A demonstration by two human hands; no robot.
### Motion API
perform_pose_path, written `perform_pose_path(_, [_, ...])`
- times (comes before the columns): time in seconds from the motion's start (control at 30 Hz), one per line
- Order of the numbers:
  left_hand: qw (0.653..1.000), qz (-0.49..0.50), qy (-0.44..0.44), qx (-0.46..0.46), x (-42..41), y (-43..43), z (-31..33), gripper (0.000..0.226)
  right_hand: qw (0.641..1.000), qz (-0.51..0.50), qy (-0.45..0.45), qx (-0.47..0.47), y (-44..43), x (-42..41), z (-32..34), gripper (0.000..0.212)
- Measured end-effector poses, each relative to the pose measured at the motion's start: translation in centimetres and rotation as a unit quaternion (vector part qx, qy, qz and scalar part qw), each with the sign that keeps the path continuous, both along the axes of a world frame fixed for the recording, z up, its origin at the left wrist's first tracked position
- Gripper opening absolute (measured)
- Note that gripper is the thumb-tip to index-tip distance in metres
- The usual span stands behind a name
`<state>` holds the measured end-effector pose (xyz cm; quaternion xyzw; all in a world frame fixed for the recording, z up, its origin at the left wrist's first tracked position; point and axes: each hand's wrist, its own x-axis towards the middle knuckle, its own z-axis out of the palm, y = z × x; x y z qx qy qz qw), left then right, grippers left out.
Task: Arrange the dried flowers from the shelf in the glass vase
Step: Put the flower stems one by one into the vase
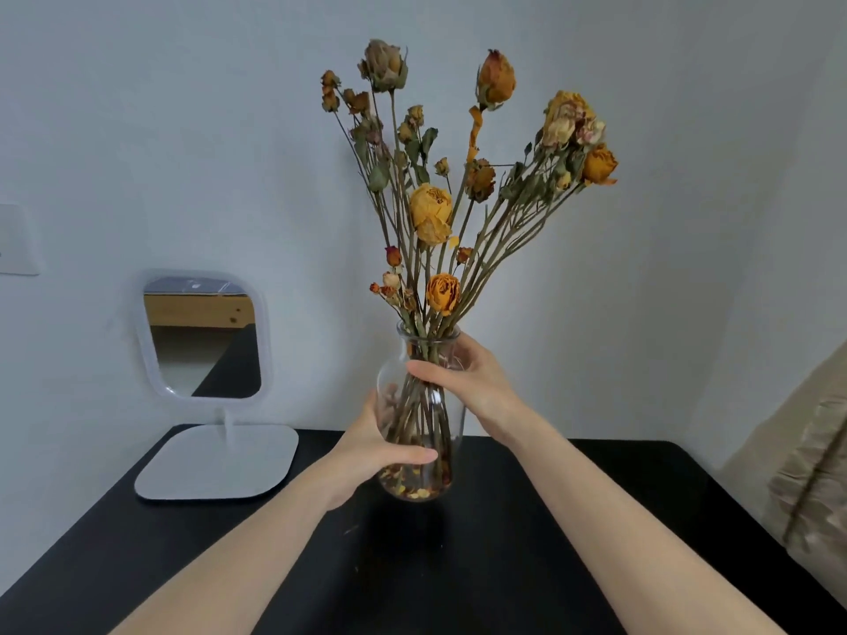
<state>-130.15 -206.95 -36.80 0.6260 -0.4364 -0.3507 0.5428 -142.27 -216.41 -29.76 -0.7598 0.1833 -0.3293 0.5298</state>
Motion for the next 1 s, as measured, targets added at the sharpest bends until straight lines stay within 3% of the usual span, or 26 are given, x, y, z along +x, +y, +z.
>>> perform_pose_path(0.37, [1.0,0.007,0.011,0.02,1.5,-3.3,-2.6,0.123,1.0,0.004,-0.003,0.022,-3.5,1.2,-2.8,0.043])
perform_pose_path(1.0, [0.999,0.016,0.036,0.028,2.2,-4.3,-3.8,0.116,1.0,0.014,0.017,0.011,-4.9,2.5,-4.2,0.042])
